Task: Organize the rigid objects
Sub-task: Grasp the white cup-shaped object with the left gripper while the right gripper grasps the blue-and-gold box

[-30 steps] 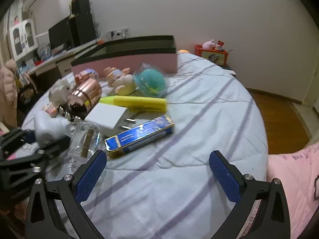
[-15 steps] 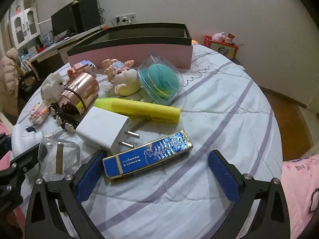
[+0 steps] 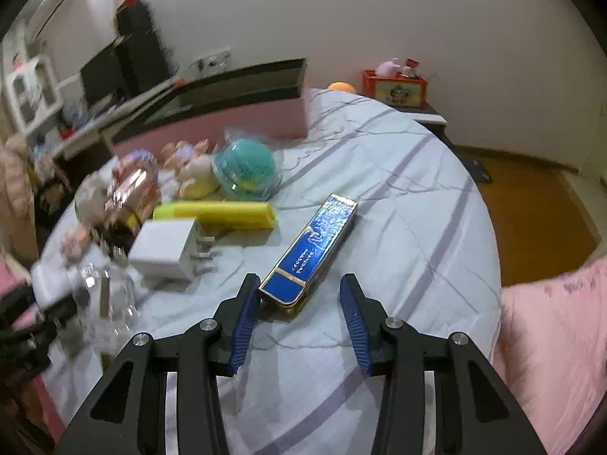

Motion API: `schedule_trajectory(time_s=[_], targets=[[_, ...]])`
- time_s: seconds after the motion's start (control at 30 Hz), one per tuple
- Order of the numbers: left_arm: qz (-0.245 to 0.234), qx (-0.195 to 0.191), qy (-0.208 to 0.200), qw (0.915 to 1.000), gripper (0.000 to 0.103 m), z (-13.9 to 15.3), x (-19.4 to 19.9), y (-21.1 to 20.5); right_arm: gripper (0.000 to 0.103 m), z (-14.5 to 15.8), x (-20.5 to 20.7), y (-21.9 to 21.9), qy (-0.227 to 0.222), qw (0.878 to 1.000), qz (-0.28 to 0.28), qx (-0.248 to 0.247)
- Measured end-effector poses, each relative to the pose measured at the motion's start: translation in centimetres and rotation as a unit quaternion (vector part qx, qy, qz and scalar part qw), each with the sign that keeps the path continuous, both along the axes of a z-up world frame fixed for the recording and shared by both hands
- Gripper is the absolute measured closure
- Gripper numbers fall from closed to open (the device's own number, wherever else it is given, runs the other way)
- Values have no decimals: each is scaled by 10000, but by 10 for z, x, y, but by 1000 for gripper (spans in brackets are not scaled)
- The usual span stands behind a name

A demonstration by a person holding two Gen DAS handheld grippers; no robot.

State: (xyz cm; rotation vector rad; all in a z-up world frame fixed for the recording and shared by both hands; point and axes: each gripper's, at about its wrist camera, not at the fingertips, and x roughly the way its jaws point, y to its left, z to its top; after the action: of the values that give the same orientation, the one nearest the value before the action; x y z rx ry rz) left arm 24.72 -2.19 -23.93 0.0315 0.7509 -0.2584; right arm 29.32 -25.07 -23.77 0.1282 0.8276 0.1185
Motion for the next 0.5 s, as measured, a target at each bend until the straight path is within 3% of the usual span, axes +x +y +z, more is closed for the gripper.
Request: schedule_trajectory(time_s=[0.07, 0.27, 0.43, 0.5], targets=[[-8, 38, -13, 10000, 54, 0, -1, -1, 42, 0, 5, 0, -8, 9999, -129, -36], [-67, -34, -4, 10000, 52, -4, -7, 4, 42, -3, 29, 12, 121, 9978, -263, -595], [-73, -38, 5, 10000, 52, -6, -6, 7, 74, -3, 29, 17, 42, 9957, -67, -924], [-68, -8, -4, 10000, 52, -8, -5, 7, 83, -2, 21, 16, -16, 9958, 23, -914]])
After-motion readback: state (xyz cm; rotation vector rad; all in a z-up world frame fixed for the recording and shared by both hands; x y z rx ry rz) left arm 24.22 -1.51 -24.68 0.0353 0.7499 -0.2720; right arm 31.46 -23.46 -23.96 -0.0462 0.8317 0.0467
